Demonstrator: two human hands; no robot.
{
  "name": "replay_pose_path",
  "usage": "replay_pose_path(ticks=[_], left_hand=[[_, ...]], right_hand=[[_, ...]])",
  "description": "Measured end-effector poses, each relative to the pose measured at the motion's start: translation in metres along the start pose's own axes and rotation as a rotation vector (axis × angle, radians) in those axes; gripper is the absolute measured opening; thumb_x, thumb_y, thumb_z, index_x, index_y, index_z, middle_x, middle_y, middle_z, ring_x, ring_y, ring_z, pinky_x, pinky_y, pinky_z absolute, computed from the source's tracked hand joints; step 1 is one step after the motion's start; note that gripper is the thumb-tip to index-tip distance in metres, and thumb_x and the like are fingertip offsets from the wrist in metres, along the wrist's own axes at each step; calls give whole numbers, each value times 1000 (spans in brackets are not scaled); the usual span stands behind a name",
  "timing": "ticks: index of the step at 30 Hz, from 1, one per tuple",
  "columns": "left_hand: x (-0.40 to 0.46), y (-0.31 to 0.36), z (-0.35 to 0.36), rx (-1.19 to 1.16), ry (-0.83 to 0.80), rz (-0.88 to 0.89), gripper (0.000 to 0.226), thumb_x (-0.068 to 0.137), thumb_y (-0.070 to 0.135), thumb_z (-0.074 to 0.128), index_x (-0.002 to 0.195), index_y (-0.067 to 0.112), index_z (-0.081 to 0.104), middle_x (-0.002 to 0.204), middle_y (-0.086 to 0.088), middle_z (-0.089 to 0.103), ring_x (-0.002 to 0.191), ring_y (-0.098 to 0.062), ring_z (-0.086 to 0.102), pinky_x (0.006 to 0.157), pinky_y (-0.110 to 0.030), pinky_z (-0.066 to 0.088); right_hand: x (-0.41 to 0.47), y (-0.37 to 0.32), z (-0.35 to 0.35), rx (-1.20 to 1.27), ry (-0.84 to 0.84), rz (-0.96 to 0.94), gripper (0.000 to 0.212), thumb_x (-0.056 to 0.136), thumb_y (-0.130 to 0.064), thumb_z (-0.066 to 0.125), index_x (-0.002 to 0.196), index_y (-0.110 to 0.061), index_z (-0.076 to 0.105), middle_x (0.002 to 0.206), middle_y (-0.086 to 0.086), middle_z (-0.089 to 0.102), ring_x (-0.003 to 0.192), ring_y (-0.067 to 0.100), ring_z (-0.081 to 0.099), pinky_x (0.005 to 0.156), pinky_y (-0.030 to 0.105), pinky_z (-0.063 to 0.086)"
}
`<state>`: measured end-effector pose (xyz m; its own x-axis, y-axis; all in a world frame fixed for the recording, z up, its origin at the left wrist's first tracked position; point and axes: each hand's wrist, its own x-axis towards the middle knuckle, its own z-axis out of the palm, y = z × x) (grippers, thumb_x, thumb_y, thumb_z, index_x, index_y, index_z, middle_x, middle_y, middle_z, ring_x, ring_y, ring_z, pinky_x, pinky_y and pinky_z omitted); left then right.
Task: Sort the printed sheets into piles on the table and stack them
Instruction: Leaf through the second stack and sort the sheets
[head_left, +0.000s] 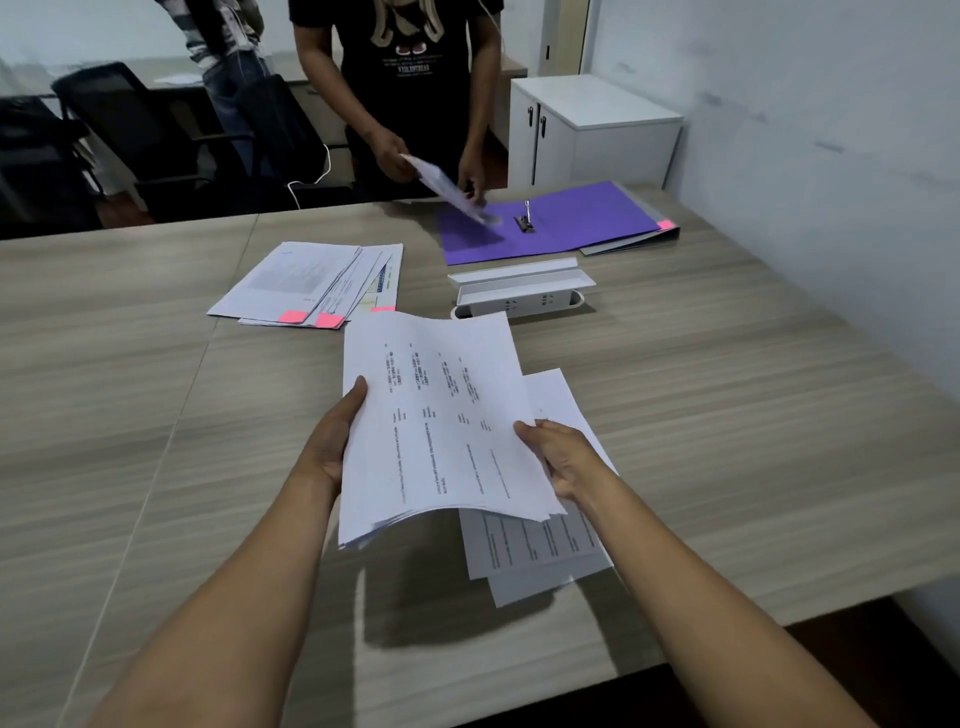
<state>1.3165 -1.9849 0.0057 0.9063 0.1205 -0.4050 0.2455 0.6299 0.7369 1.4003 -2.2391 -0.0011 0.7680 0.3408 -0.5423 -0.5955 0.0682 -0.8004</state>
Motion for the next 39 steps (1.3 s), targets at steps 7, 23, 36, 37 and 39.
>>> replay_pose_path(ticks=[7, 23, 36, 37, 39], left_hand=[[-6, -1, -6, -11, 2, -12, 46, 86, 43, 57, 121, 13, 63, 108, -12, 72, 90, -28, 72, 75, -44, 59], [-9, 0, -4, -7, -16, -2, 55, 82, 44, 59, 127, 13, 60, 114, -14, 69, 93, -30, 70, 82, -47, 57], [-6, -4, -3, -20, -16, 8, 50, 81, 45, 61, 121, 14, 64, 111, -12, 72, 94, -30, 71, 73, -44, 58], [-6, -4, -4, -16, -24, 12, 50, 82, 44, 61, 121, 14, 63, 111, -13, 72, 94, -30, 71, 73, -45, 58], [-9, -3, -8, -10, -24, 24, 48, 84, 44, 59, 122, 14, 62, 109, -13, 72, 92, -30, 71, 74, -46, 58]], right_hand=[[2, 4, -36, -561, 391, -145, 28, 88, -6, 53, 102, 15, 63, 113, 26, 66, 108, 38, 62, 91, 40, 50], [-13, -5, 20, -326, -36, 133, 36, 88, -43, 61, 98, -9, 62, 95, 7, 67, 86, 24, 64, 84, 34, 53], [11, 5, -22, -365, 252, -149, 19, 85, -9, 57, 67, -7, 63, 85, 5, 59, 85, 16, 56, 77, 23, 42], [12, 6, -30, -431, 315, -150, 19, 84, -8, 56, 68, -1, 62, 81, 5, 55, 81, 15, 51, 72, 22, 38], [13, 5, -47, -546, 411, -126, 21, 84, -8, 54, 75, 7, 66, 76, 7, 56, 77, 18, 52, 68, 23, 36]])
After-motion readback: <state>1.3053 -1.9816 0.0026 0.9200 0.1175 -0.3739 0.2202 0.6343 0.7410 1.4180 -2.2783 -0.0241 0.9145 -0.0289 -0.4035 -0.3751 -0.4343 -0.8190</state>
